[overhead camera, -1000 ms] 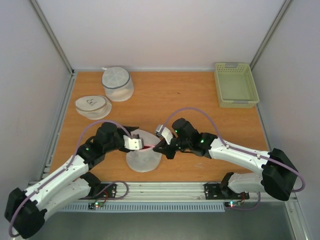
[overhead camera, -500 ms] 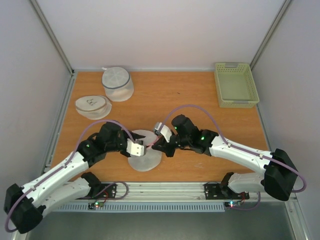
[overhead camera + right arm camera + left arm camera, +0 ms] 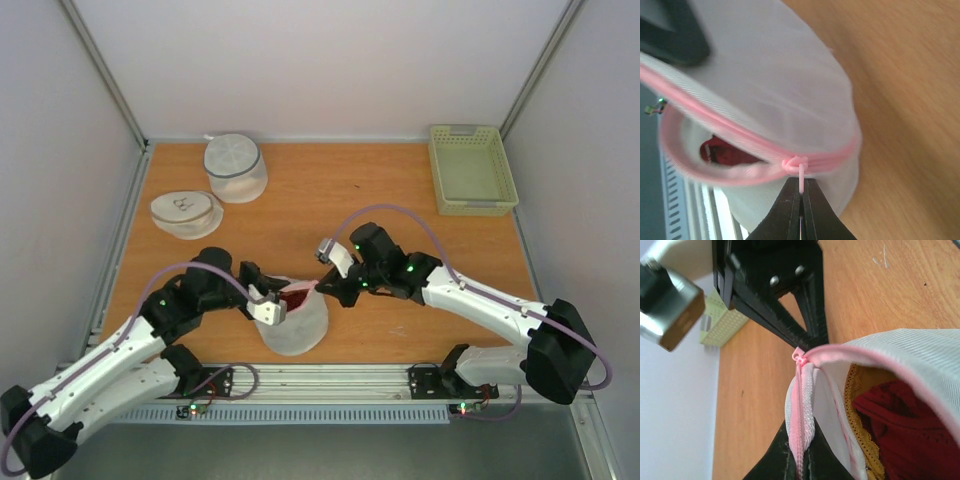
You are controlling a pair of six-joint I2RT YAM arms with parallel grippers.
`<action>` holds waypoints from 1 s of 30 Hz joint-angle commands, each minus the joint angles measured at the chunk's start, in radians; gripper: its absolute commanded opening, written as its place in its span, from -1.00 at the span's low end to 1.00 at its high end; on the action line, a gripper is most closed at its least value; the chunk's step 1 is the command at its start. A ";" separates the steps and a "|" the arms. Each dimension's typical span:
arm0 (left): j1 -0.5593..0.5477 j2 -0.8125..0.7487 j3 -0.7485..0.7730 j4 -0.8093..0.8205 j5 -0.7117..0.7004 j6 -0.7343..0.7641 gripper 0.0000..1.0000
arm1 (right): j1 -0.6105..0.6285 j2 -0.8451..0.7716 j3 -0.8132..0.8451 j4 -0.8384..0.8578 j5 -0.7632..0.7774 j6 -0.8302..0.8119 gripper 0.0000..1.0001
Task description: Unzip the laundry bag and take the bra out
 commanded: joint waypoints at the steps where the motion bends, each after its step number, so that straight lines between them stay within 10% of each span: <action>1: -0.005 -0.066 -0.008 0.005 0.094 0.128 -0.99 | -0.068 -0.008 0.037 -0.104 0.055 -0.018 -0.98; 30: -0.012 -0.064 0.161 0.309 0.227 -0.481 -0.99 | -0.099 -0.030 -0.083 0.112 -0.175 0.032 -0.98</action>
